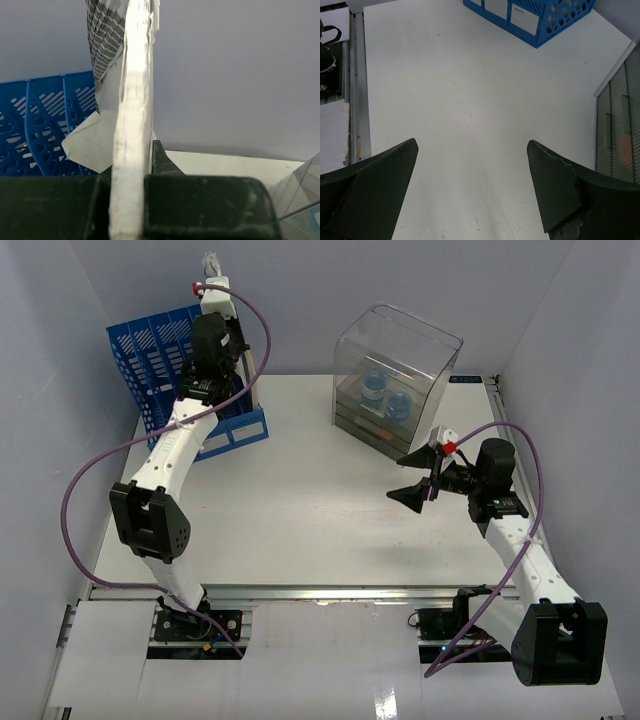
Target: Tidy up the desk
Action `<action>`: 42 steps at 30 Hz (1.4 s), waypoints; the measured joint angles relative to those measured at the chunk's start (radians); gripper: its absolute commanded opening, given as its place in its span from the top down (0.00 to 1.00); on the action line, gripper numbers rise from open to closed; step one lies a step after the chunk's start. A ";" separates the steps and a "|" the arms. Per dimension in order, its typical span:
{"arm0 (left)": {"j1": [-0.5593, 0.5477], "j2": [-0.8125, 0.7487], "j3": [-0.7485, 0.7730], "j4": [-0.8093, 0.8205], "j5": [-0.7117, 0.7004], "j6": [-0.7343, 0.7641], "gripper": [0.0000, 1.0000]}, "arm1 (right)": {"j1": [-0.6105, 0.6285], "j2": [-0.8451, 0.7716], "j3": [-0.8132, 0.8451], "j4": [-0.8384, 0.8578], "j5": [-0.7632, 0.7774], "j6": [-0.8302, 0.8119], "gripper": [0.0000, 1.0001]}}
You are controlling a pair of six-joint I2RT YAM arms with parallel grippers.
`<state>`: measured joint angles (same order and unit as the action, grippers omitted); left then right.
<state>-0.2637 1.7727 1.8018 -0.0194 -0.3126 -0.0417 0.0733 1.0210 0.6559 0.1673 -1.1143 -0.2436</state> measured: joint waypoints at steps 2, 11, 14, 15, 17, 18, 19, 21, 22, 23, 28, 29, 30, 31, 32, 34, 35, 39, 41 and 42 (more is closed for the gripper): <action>0.000 0.020 0.000 -0.001 -0.002 0.000 1.00 | -0.003 0.000 0.000 0.000 -0.002 0.000 0.04; 0.002 0.042 -0.013 -0.005 -0.013 -0.001 1.00 | -0.009 0.000 0.000 0.000 -0.015 0.001 0.04; 0.003 0.042 -0.013 -0.006 -0.003 -0.006 1.00 | -0.011 0.000 0.000 0.000 -0.015 0.001 0.04; 0.003 0.042 -0.013 -0.007 0.004 -0.010 1.00 | -0.012 0.000 0.000 0.000 -0.015 0.000 0.04; 0.007 0.048 -0.006 -0.018 0.024 -0.020 1.00 | -0.015 0.000 0.000 0.000 -0.015 0.001 0.04; 0.009 0.054 -0.001 -0.024 0.037 -0.027 1.00 | -0.016 0.000 0.000 0.000 -0.015 0.001 0.04; 0.013 0.059 0.002 -0.028 0.048 -0.035 1.00 | -0.016 0.000 0.000 0.000 -0.015 0.001 0.04; 0.019 0.069 0.002 -0.034 0.066 -0.053 1.00 | -0.018 0.000 0.000 0.000 -0.015 0.001 0.04; 0.023 0.074 0.002 -0.037 0.075 -0.062 1.00 | -0.019 0.000 0.000 0.000 -0.015 0.001 0.04; 0.034 0.081 0.002 -0.041 0.094 -0.082 1.00 | -0.020 0.000 0.000 0.000 -0.016 0.001 0.04; 0.068 0.105 -0.002 -0.057 0.157 -0.144 1.00 | -0.023 0.000 0.000 0.000 -0.019 0.001 0.04; 0.079 0.104 -0.008 -0.058 0.171 -0.157 1.00 | -0.024 0.000 0.000 0.000 -0.019 0.001 0.04; 0.088 0.104 -0.010 -0.058 0.187 -0.170 1.00 | -0.025 0.000 0.000 0.000 -0.020 0.001 0.04; 0.097 0.104 -0.013 -0.058 0.203 -0.183 1.00 | -0.026 0.000 0.000 0.000 -0.020 0.001 0.04; 0.107 0.103 -0.016 -0.057 0.219 -0.195 1.00 | -0.027 0.000 0.000 0.000 -0.020 0.001 0.04; 0.126 0.098 -0.027 -0.056 0.253 -0.212 1.00 | -0.027 0.000 0.000 0.000 -0.022 0.001 0.04; 0.136 0.096 -0.029 -0.056 0.271 -0.220 1.00 | -0.027 0.000 0.000 0.000 -0.022 0.001 0.04; 0.168 0.094 -0.031 -0.057 0.347 -0.251 1.00 | -0.027 0.000 0.000 0.000 -0.023 0.001 0.04; 0.187 0.092 -0.031 -0.056 0.388 -0.267 1.00 | -0.027 0.000 0.000 0.000 -0.023 0.001 0.04; 0.196 0.090 -0.032 -0.055 0.407 -0.276 1.00 | -0.027 0.000 0.000 0.000 -0.023 0.001 0.04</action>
<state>-0.0676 1.8627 1.7700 -0.0741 0.0940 -0.3173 0.0460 1.0210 0.6559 0.1673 -1.1370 -0.2428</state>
